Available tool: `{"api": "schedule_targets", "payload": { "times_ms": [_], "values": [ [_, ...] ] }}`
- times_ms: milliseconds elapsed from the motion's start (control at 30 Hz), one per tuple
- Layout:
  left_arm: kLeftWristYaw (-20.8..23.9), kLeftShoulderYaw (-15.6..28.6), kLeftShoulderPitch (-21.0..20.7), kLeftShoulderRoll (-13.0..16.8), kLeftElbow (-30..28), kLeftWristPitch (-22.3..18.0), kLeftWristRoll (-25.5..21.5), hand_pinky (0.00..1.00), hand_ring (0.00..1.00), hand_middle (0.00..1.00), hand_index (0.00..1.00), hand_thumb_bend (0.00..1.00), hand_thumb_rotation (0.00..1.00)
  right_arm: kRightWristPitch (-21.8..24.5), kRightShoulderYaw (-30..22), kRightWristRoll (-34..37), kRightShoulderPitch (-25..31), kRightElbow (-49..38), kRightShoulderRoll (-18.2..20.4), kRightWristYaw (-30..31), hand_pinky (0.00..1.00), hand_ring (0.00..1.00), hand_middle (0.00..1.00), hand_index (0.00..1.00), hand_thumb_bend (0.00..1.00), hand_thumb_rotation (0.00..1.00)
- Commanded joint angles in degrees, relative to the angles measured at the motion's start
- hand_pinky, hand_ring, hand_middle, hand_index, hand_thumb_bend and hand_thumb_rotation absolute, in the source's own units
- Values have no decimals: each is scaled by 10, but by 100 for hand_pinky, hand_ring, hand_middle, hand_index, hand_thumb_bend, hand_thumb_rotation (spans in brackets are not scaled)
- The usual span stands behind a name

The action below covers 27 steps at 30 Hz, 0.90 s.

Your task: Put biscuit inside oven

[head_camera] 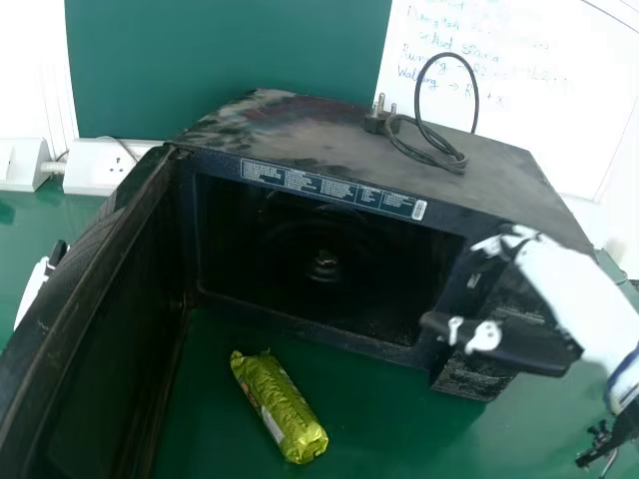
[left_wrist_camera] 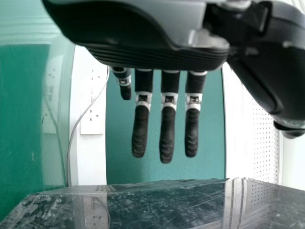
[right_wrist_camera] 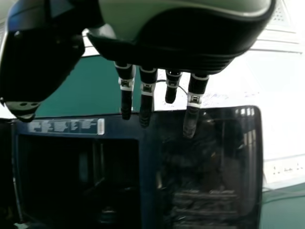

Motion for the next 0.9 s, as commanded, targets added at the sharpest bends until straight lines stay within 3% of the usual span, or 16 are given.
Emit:
{"api": "schedule_targets", "payload": {
  "times_ms": [0, 67, 133, 167, 200, 300, 467, 633, 767, 867],
  "values": [
    [2, 1, 2, -1, -4, 3, -1, 33, 38, 43, 48, 52, 7, 6, 10, 17, -13, -1, 5, -4, 57, 70, 74, 81, 96, 51],
    [2, 1, 1, 0, -2, 3, -1, 33, 38, 43, 48, 52, 7, -5, 22, 27, -18, 2, 12, -13, 51, 65, 71, 82, 99, 48],
    [-1, 1, 0, -1, 1, 1, -4, 33, 38, 43, 48, 52, 7, -20, 33, 36, -21, 11, 3, -8, 43, 57, 65, 83, 100, 52],
    [-3, 1, 0, -1, 1, 1, -5, 33, 38, 43, 48, 52, 7, -34, 39, 33, -19, 16, -12, -1, 47, 62, 69, 84, 100, 54],
    [-2, 2, 0, -1, 0, 3, -6, 33, 38, 43, 48, 52, 7, -35, 45, 32, -21, 18, -19, 1, 59, 70, 75, 85, 100, 61],
    [2, 1, 2, -2, -4, 3, -2, 33, 38, 43, 48, 52, 7, -51, 64, 22, -23, 19, -27, -7, 67, 77, 79, 84, 100, 64],
    [6, 0, 2, -3, -4, 0, 2, 33, 38, 43, 48, 52, 7, -69, 80, 24, -33, 22, -38, -3, 66, 75, 77, 83, 99, 67],
    [6, -1, 3, -2, -6, 2, 2, 33, 38, 43, 48, 52, 7, -60, 97, 39, -48, 28, -70, 30, 74, 81, 83, 86, 94, 71],
    [5, 0, 3, -2, -6, 2, 0, 33, 38, 43, 48, 52, 7, -52, 127, 50, -66, 30, -82, 34, 78, 82, 84, 85, 93, 68],
    [7, -1, 3, -2, -6, 1, 2, 33, 38, 43, 48, 52, 7, -62, 156, 50, -80, 36, -79, 24, 73, 81, 83, 83, 94, 65]
  ]
}}
